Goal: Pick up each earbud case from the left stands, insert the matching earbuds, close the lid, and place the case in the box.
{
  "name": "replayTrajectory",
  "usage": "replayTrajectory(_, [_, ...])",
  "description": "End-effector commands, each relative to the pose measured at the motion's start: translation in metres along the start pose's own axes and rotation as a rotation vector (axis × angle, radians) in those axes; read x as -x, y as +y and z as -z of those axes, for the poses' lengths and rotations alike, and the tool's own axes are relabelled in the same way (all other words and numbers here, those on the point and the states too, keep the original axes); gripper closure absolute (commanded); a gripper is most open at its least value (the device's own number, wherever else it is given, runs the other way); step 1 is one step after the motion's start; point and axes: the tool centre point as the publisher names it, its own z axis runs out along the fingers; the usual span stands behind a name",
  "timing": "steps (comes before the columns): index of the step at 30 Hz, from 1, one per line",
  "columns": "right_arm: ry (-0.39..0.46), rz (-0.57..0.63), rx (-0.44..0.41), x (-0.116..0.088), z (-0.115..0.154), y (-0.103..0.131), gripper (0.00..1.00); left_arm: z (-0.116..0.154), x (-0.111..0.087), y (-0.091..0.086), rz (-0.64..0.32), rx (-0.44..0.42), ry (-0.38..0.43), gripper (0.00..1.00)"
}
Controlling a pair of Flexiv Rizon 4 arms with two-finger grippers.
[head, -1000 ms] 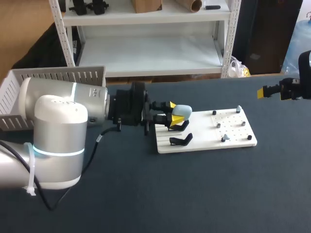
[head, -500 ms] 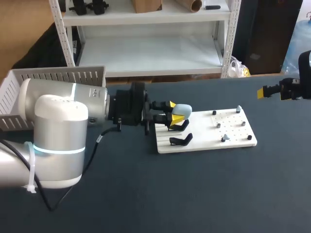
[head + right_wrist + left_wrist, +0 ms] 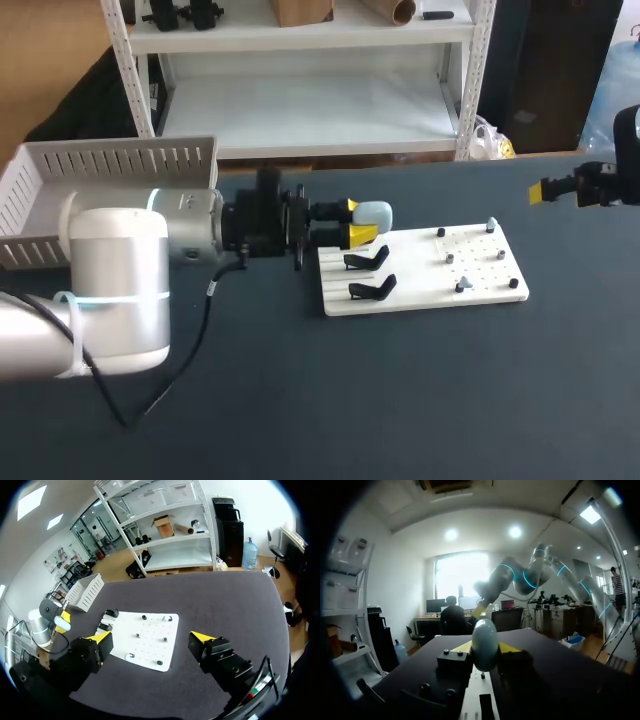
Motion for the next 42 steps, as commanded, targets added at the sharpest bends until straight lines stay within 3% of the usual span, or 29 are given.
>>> replayTrajectory(1, [-0.011,0.021,0.011,-0.003,0.006,0.013,0.0,-0.008,-0.002,0.001,0.022,0.004,-0.027,1.0])
replayTrajectory(13, [0.026,0.119,0.088,-0.023,0.014,0.067,0.0,-0.021,0.003,-0.014,0.079,-0.025,0.047,1.0])
replayTrajectory(28, [0.131,0.196,0.123,-0.04,0.025,0.126,0.0,-0.024,-0.003,-0.018,0.101,-0.011,0.058,1.0])
replayTrajectory(33, [0.165,0.208,0.149,-0.047,0.022,0.147,0.0,-0.024,-0.003,-0.018,0.101,-0.011,0.058,1.0])
replayTrajectory(42, [0.203,0.216,0.155,-0.056,0.004,0.166,0.0,-0.024,-0.003,-0.018,0.101,-0.011,0.058,1.0])
